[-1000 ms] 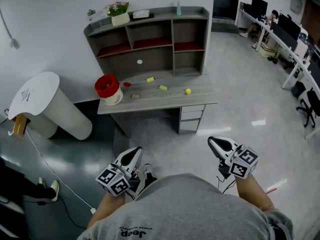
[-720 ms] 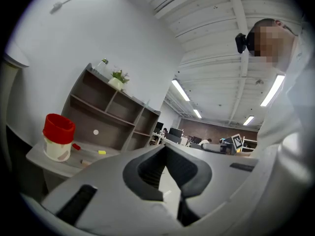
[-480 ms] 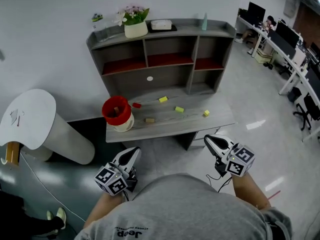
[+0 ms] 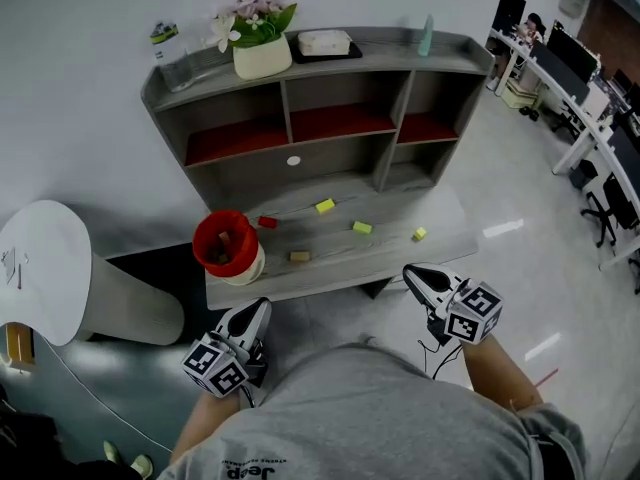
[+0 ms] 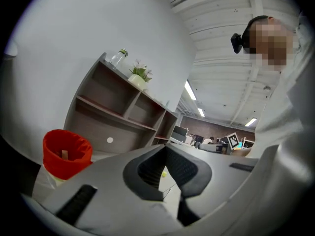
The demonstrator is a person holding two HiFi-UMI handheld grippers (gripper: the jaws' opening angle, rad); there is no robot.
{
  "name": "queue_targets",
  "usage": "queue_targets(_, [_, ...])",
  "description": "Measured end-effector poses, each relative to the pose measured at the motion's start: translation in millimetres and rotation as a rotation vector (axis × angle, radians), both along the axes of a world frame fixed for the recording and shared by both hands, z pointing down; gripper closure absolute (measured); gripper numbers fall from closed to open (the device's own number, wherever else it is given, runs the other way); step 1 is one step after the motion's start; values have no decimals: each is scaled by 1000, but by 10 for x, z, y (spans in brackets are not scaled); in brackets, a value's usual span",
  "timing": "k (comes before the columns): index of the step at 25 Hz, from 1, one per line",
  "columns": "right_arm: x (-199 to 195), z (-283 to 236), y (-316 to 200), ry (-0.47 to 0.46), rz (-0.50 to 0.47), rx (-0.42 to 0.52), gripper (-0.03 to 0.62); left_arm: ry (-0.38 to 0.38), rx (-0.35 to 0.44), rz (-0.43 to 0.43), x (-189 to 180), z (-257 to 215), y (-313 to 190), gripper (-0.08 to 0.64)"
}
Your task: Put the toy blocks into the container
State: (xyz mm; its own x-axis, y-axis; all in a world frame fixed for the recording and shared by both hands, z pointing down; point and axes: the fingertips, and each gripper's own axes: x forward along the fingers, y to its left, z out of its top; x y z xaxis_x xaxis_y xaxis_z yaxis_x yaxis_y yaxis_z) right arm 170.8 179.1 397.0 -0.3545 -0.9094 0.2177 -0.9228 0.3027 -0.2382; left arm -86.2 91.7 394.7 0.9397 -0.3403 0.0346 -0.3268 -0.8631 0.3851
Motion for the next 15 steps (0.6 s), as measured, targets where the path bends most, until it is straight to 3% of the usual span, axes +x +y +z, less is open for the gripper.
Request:
queue_targets(5, [546,376,-371,17,-9,-52,583,-30,5,-29,398,86,-314,551])
queue_targets(10, [1178,695,-796,-6,-57,-87,583,-52,8,-105,1011,142,-671,551])
queue_targets(15, [1796,927,-1216,42,-95,-99,583,-79,-19,-117,1677,286,-903,551])
